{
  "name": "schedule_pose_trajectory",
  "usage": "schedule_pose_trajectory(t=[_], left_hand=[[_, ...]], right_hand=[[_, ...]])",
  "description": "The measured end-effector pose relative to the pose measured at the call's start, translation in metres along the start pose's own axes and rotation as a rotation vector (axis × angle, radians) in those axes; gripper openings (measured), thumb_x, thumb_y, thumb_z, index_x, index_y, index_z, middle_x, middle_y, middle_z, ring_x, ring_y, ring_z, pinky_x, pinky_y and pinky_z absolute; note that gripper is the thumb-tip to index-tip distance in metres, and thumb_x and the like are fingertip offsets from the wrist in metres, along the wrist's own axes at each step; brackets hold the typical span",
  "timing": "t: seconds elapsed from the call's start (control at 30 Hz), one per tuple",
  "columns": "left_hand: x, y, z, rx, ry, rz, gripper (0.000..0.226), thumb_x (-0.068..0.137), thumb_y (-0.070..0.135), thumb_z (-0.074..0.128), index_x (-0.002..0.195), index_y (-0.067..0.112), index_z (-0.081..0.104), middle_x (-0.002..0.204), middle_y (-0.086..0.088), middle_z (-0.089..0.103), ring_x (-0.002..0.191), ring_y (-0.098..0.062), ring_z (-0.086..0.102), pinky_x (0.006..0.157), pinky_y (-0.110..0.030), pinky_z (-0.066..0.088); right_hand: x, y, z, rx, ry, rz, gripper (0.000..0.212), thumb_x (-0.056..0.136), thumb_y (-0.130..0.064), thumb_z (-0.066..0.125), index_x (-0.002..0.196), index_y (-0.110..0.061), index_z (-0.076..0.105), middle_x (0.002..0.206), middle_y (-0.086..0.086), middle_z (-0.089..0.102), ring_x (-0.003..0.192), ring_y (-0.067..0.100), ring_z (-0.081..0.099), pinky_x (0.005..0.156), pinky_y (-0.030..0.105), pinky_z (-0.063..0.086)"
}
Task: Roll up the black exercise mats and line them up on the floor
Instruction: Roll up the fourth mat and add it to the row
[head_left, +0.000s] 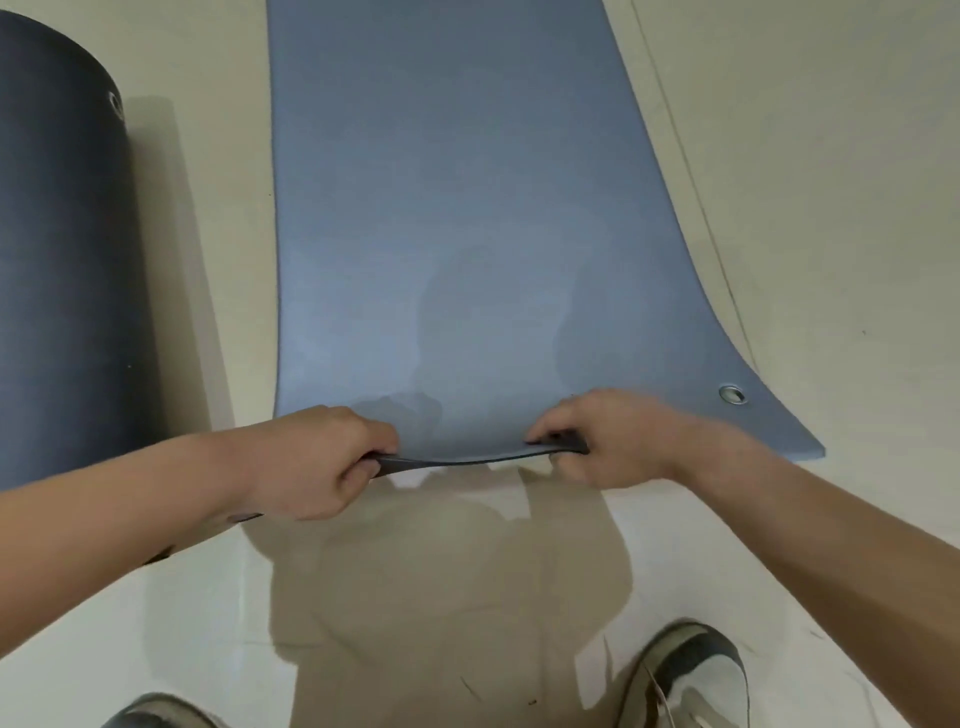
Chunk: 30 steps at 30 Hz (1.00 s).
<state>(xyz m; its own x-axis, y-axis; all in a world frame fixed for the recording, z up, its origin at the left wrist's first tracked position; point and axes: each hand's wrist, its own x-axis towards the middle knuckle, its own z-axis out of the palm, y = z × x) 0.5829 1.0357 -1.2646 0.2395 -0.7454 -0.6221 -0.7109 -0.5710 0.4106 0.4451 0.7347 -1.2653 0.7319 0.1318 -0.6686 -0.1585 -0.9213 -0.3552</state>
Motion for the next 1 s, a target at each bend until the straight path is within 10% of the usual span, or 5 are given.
schedule_pose_trajectory(t=[0.1, 0.37, 0.63, 0.83, 1.0], left_hand=[[-0.012, 0.001, -0.02, -0.133, -0.074, -0.024, 0.02, 0.108, 0.022, 0.051, 0.094, 0.035, 0.058, 0.084, 0.021, 0.062, 0.074, -0.003, 0.053, 0.068, -0.02, 0.042], [-0.05, 0.004, -0.075, -0.374, -0.391, -0.121, 0.025, 0.112, 0.03, 0.053, 0.097, 0.039, 0.072, 0.091, 0.005, 0.074, 0.083, -0.015, 0.066, 0.086, -0.037, 0.055], [-0.026, 0.022, -0.077, 0.466, 0.625, 0.018, 0.059, 0.077, 0.033, 0.086, 0.128, 0.01, 0.069, 0.134, -0.015, 0.066, 0.11, -0.038, 0.065, 0.085, -0.051, 0.059], [0.01, 0.044, -0.038, 0.548, 0.197, -0.279, 0.133, 0.086, 0.081, 0.059, 0.165, 0.01, -0.021, 0.174, -0.02, -0.021, 0.163, -0.041, -0.012, 0.13, -0.058, 0.014], [0.055, 0.029, -0.04, 0.54, 0.251, -0.29, 0.139, 0.086, 0.081, 0.06, 0.16, 0.006, -0.031, 0.173, -0.018, -0.025, 0.162, -0.039, -0.017, 0.129, -0.064, 0.011]], right_hand=[[-0.003, 0.002, -0.035, 0.093, -0.119, -0.029, 0.012, 0.1, -0.038, 0.065, 0.106, -0.043, 0.074, 0.085, -0.027, 0.068, 0.081, -0.004, 0.063, 0.082, 0.026, 0.049], [-0.005, -0.014, -0.066, 0.308, -0.409, -0.126, 0.036, 0.111, -0.038, 0.054, 0.079, -0.027, 0.067, 0.067, -0.02, 0.059, 0.063, -0.001, 0.055, 0.07, 0.015, 0.041], [0.046, -0.022, -0.139, -0.067, 0.048, -0.005, 0.028, 0.111, -0.052, 0.045, 0.098, -0.032, 0.059, 0.094, -0.016, 0.056, 0.097, 0.017, 0.055, 0.078, 0.033, 0.036], [0.074, -0.04, -0.151, -0.396, 0.557, 0.191, 0.041, 0.104, -0.058, 0.054, 0.127, -0.025, 0.062, 0.133, 0.007, 0.055, 0.124, 0.031, 0.051, 0.095, 0.043, 0.037], [0.032, -0.048, -0.086, -0.456, 0.76, 0.161, 0.071, 0.088, -0.071, 0.067, 0.138, -0.022, 0.059, 0.14, 0.015, 0.051, 0.128, 0.037, 0.048, 0.101, 0.051, 0.04]])
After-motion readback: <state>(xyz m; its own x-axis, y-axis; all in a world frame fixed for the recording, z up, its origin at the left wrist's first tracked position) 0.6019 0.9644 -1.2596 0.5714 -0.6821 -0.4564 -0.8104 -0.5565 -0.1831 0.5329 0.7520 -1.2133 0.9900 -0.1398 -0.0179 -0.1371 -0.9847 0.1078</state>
